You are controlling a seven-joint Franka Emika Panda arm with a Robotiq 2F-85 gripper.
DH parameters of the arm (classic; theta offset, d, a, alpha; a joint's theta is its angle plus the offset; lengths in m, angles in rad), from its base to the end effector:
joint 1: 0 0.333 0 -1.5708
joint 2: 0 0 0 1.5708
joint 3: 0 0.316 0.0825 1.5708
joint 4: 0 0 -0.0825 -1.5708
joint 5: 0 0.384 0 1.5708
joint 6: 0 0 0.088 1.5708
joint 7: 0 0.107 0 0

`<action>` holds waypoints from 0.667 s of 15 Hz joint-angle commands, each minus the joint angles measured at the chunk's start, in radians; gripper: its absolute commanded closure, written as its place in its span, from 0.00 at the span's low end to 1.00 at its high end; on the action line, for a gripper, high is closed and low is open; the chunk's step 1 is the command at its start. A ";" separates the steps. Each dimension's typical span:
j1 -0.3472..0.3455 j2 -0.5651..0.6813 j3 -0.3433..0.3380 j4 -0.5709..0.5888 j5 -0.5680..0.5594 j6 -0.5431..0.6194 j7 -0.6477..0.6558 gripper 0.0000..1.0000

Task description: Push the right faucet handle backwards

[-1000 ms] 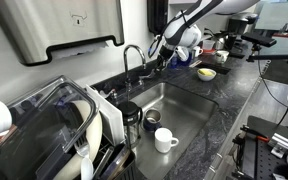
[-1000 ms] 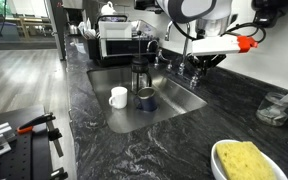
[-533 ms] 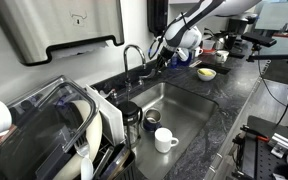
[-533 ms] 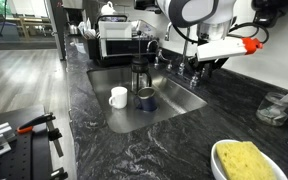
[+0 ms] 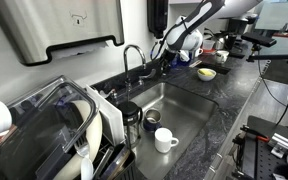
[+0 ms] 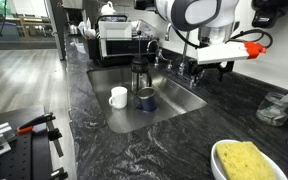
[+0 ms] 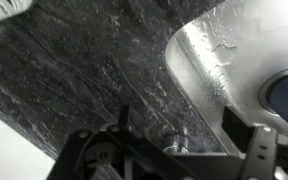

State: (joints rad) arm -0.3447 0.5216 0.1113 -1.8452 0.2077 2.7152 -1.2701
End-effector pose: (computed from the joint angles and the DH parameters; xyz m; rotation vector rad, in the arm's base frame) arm 0.6536 -0.1702 0.2796 2.7211 1.2118 0.5563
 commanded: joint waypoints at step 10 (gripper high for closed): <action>0.154 -0.182 -0.122 -0.028 -0.147 -0.614 0.537 0.00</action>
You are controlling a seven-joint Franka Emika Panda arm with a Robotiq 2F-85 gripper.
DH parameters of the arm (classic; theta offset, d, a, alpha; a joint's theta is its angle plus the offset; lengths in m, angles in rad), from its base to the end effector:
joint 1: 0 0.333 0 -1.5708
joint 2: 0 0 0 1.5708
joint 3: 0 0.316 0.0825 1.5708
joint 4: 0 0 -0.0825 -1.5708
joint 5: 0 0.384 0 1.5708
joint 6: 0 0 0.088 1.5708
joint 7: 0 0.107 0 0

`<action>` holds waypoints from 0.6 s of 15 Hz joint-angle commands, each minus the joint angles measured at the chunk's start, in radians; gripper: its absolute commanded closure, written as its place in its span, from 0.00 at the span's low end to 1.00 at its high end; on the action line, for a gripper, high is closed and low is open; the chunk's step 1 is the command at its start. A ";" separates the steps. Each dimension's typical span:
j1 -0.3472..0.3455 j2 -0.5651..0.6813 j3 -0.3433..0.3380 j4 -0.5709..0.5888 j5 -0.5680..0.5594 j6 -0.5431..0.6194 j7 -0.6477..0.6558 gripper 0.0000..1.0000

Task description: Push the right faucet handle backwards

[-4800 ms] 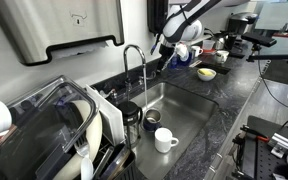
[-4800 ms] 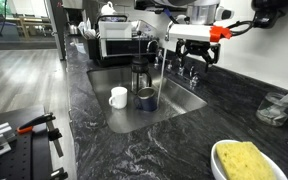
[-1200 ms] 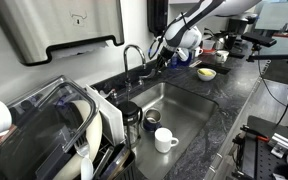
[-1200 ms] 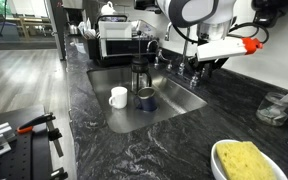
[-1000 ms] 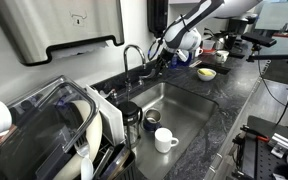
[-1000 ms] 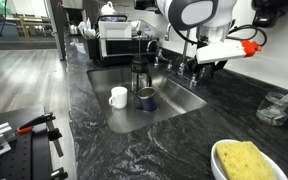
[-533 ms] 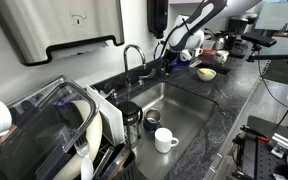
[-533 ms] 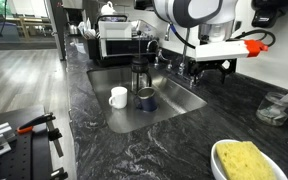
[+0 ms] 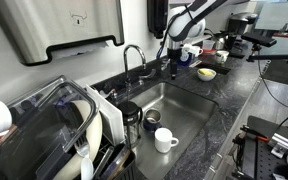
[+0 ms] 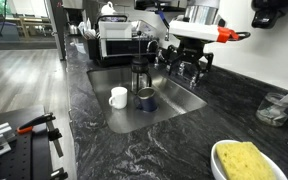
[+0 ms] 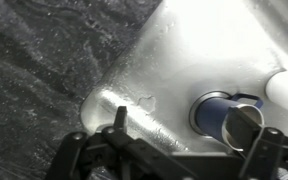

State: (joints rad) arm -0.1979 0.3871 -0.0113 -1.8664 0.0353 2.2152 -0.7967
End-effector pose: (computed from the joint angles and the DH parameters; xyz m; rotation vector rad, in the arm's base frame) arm 0.6161 -0.1292 0.3060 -2.9787 -0.8670 0.0344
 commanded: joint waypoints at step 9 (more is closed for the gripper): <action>0.019 -0.092 -0.002 -0.004 0.010 -0.167 0.028 0.00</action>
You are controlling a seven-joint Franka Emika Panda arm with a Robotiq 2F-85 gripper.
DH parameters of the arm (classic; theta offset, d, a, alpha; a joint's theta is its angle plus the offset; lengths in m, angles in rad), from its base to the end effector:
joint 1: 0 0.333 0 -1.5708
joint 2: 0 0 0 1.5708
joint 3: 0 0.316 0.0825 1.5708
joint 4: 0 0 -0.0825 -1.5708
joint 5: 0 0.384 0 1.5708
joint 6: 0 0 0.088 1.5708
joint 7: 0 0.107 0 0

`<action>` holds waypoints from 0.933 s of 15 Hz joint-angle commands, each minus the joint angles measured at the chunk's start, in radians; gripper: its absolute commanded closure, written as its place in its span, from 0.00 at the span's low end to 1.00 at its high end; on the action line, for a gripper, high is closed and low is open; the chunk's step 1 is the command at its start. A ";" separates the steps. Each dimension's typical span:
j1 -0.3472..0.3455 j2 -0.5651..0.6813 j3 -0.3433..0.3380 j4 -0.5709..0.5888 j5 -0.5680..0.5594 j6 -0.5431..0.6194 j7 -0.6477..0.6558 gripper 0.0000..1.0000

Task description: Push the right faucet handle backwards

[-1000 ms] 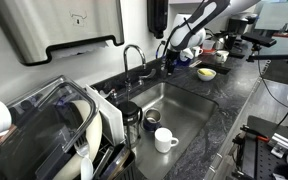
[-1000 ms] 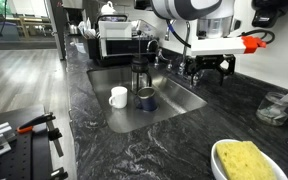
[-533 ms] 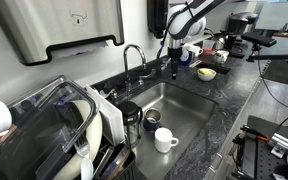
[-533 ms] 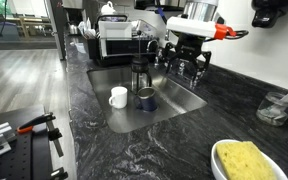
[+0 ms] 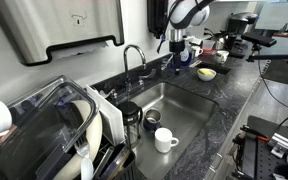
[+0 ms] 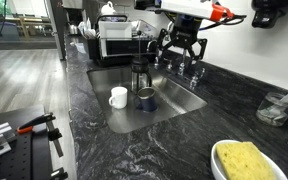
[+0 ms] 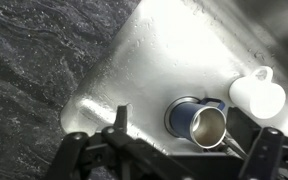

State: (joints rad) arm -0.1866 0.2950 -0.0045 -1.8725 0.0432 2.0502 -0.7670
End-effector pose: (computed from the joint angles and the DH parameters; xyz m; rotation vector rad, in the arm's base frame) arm 0.5991 -0.1134 0.3473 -2.9366 -0.8346 0.1338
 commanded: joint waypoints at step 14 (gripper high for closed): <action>0.027 -0.010 -0.021 -0.029 -0.090 0.155 0.223 0.00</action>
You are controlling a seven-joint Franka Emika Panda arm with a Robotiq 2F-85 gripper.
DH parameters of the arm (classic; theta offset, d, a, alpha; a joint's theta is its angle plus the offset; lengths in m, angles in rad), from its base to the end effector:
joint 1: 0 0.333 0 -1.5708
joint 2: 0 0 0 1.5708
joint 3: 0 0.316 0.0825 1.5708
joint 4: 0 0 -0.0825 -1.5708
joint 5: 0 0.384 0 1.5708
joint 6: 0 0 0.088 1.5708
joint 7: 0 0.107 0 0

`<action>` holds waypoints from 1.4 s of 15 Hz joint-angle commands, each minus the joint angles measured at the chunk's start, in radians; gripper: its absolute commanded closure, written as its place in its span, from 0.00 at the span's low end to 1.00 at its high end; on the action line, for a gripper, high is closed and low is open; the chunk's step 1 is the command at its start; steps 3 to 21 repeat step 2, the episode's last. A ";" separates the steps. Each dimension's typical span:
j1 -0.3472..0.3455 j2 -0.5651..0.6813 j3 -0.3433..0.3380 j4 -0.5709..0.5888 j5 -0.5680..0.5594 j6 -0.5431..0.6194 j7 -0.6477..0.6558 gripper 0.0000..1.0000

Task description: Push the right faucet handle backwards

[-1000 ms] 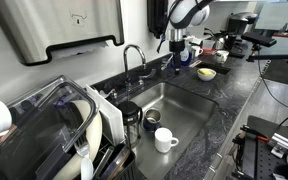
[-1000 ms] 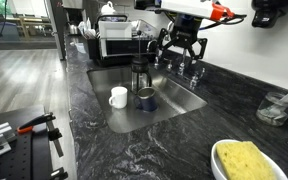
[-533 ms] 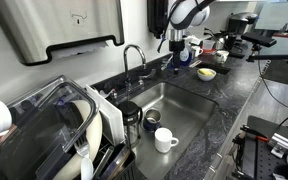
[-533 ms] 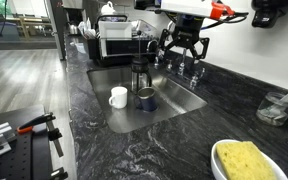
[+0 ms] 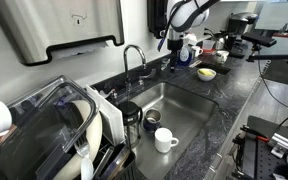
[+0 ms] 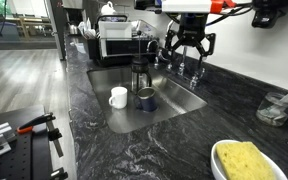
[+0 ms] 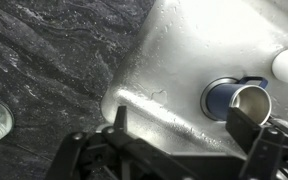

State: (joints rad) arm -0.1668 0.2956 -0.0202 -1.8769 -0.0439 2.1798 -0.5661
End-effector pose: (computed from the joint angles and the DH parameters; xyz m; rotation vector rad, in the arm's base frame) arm 0.6120 -0.1168 0.3556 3.0365 0.6234 -0.0134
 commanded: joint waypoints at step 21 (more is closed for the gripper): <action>0.006 -0.011 -0.004 -0.025 0.002 0.021 0.028 0.00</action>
